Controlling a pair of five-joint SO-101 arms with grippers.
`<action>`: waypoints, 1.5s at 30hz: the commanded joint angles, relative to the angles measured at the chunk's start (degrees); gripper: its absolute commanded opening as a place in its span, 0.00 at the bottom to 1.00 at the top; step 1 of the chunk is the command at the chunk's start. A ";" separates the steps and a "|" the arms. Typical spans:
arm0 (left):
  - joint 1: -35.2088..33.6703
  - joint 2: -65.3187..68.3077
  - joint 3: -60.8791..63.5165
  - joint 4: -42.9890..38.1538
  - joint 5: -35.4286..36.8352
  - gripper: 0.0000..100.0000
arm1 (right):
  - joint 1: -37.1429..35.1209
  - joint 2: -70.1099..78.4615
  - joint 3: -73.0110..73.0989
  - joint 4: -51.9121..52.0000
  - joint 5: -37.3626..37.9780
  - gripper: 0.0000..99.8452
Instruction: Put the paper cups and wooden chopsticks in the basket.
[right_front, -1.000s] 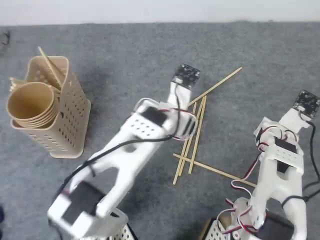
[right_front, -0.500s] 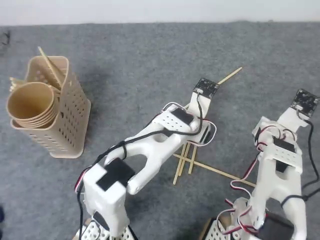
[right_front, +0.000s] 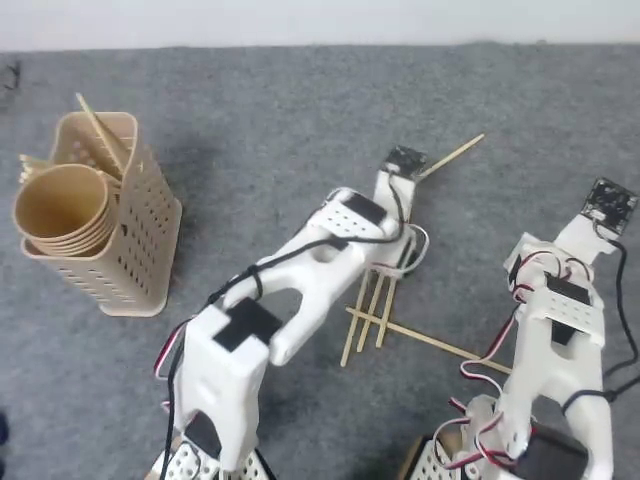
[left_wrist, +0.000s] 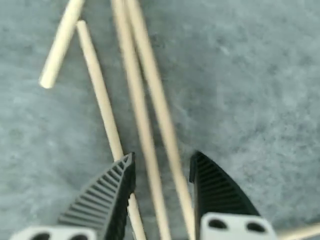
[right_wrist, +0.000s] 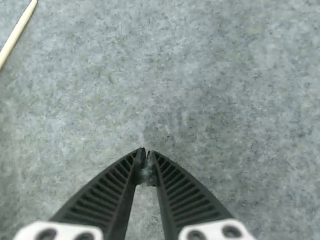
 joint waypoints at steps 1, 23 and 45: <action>-0.53 1.58 -5.85 4.13 0.00 0.17 | -0.57 -1.98 -0.44 -0.92 -0.44 0.01; 4.92 15.74 -26.68 19.34 -5.98 0.01 | -0.57 -1.98 -0.44 -0.84 -0.44 0.01; -4.22 -25.67 -29.76 29.19 -17.85 0.01 | -0.40 -1.98 -0.35 -0.84 -0.44 0.01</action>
